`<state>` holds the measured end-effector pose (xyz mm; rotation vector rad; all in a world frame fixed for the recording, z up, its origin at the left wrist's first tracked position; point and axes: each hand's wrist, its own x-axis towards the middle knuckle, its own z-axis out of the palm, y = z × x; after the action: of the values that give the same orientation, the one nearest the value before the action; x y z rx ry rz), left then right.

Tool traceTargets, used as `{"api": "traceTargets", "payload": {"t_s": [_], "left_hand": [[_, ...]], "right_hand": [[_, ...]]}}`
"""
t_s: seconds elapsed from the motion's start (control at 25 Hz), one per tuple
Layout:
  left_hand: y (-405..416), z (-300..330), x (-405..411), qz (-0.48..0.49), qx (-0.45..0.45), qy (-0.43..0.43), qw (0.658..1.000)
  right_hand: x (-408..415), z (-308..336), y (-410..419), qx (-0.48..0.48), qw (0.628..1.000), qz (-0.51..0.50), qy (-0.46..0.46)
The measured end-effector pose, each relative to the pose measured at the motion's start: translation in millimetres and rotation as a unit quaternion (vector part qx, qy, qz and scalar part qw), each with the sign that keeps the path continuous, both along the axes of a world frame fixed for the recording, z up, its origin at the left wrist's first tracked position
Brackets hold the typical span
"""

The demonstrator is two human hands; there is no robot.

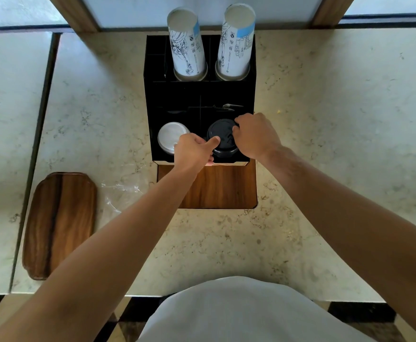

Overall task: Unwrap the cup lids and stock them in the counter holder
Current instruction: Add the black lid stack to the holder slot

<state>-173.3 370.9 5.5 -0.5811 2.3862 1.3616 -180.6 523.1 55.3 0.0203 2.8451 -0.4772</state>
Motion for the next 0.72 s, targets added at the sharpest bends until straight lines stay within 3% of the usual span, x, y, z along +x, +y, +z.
{"api": "traceTargets", "payload": {"t_s": [0.72], "left_hand": [[4,-2,0,-0.068,-0.076,0.023,0.995]], "right_hand": [[-4,2,-12,0.049,0.996,0.025,-0.074]]}}
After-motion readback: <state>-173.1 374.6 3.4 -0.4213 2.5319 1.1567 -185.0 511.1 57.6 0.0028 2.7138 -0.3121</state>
